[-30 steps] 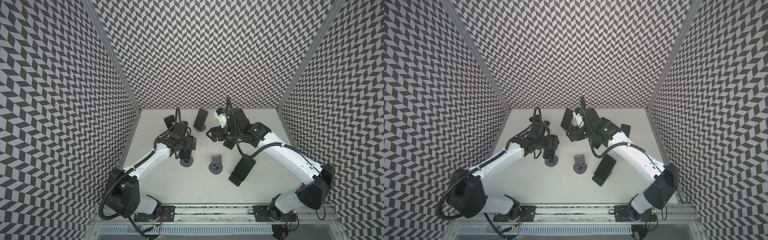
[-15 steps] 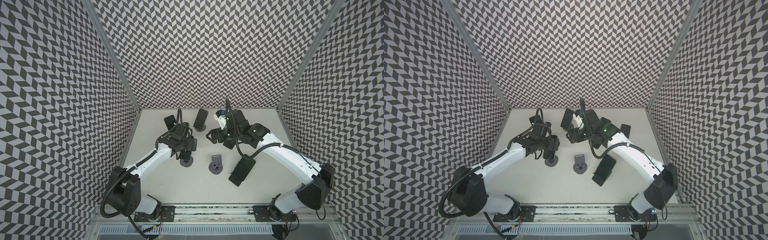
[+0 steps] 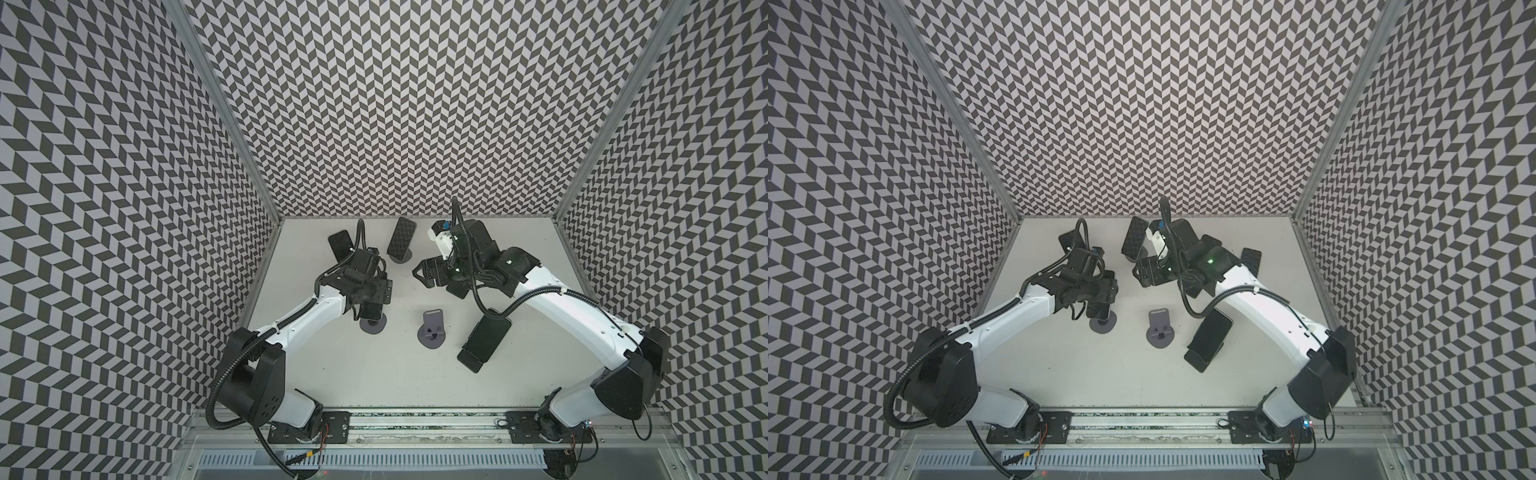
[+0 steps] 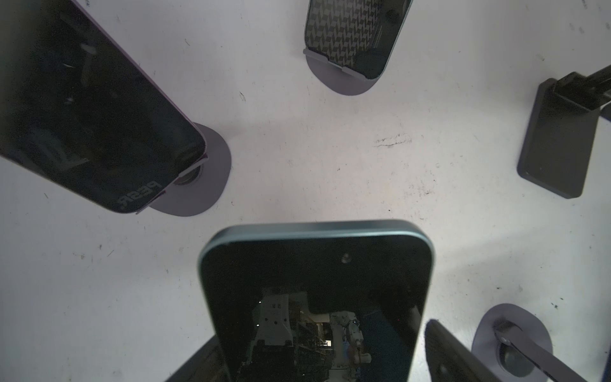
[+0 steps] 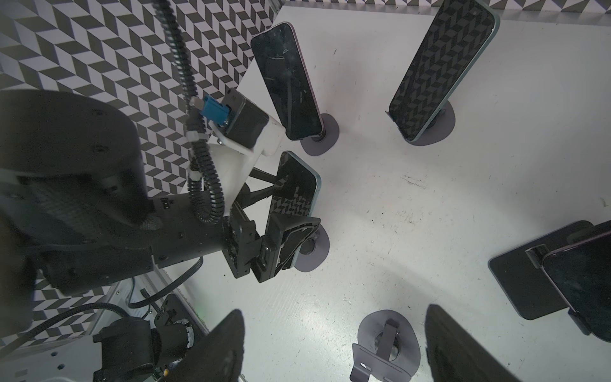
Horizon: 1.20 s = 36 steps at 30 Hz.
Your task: Remove the phone from the phone stand
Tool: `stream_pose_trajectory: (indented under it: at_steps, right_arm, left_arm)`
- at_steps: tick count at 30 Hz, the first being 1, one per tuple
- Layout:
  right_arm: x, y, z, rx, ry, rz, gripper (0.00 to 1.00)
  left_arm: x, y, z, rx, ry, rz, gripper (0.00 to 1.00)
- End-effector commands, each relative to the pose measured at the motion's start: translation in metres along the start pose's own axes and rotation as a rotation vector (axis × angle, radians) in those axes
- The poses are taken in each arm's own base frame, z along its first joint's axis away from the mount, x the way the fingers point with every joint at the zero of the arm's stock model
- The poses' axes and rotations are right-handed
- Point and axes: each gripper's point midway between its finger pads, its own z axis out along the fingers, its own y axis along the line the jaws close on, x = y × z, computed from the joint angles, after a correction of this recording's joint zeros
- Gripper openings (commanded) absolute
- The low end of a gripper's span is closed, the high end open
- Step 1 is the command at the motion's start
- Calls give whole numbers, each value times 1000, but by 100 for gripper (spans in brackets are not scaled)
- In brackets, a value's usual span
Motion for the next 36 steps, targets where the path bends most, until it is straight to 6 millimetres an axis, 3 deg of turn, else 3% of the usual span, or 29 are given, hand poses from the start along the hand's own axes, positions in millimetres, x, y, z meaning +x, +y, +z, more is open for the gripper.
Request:
stream_pose_trajectory:
  at_steps: [1, 6, 13, 36]
  right_arm:
    - [-12, 4, -9, -17, -56, -4, 83]
    - [-13, 3, -5, -13, -49, -16, 83]
    - [-15, 4, 0, -17, -41, -28, 83]
    - [-12, 6, 2, -31, -25, -11, 83]
  left_arm:
    - [4, 1, 7, -14, 8, -3, 86]
    - [2, 2, 9, -22, 3, -7, 84]
    - [-1, -1, 7, -10, 7, -7, 69]
    - [-17, -4, -13, 19, -61, -15, 63]
